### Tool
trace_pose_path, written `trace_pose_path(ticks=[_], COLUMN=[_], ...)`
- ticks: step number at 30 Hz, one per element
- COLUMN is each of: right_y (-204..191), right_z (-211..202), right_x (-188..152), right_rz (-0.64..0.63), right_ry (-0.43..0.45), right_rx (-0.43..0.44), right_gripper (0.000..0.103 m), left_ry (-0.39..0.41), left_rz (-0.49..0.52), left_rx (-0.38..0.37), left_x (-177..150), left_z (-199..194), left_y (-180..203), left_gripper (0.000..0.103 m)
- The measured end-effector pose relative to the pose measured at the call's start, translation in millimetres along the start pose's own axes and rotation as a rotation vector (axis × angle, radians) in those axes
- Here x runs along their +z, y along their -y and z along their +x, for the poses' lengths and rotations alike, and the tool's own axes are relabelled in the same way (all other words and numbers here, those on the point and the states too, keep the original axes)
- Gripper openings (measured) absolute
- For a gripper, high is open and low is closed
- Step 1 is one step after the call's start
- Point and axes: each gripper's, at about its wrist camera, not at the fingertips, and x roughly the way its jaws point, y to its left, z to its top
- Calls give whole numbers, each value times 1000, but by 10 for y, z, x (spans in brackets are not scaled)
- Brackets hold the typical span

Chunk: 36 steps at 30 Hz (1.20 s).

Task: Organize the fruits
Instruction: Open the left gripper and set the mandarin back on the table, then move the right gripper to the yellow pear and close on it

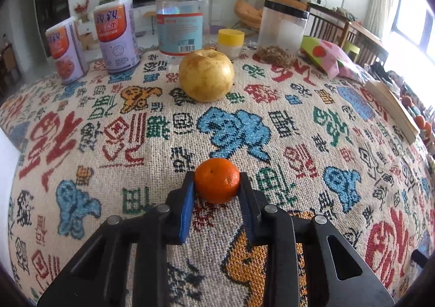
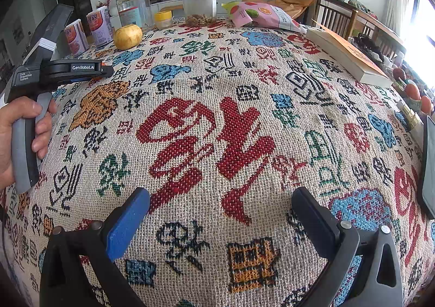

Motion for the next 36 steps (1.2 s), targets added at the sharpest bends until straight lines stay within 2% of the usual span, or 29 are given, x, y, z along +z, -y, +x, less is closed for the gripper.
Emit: trace_pose_path(ticks=[5,12,17,19,20,21,22,23,24,25,28,31,33,36], right_y=[-1,-2,-2,-1,-1,-1,-1,-1,-2,-1,0,-19,-78,-371], right_z=[1,1,1,2,2,2,2,0,1,2,1,5,13,-4], right_x=[2,1,1,2,2,1,1,2,3,1,2,8,142,599], right_rz=[1,0,1,1,1,1,1,1,1,1,0,-18,-44,-119], right_ry=[0,0,0,0,0,0,0,0,0,0,0,-11,-26,89], right_rx=[0,0,0,0,1,1,1,0,1,0,0,4,15,70], right_gripper=[103,103,103,103,103,103,103,103,103,103,103,103,102,102], left_ry=[14,-57,-98,-70,-68,-63,-61,-61,-53,-53,-71,-73,-73,-72], left_rz=[5,32,19,14,22,26,29,30,28,15,-49,-41,-45,-48], left_rx=[52,45,61,70,87,107,123,142,166,174,135,144,141,144], left_x=[-145,-637,-966,-1013,-1019,-1023,-1032,-1054,-1089,-1106,-1110,-1117,-1121,-1121], left_z=[-282,-921,-954,-960,-956,-955,-948,-941,-939,-934,-914,-908,-901,-901], left_y=[-154,-437,-541,-563,-552,-543,-542,-548,-570,-600,-726,-713,-715,-719], left_gripper=[30,30,31,35,40,55,66,85,94,97,101,102,102,102])
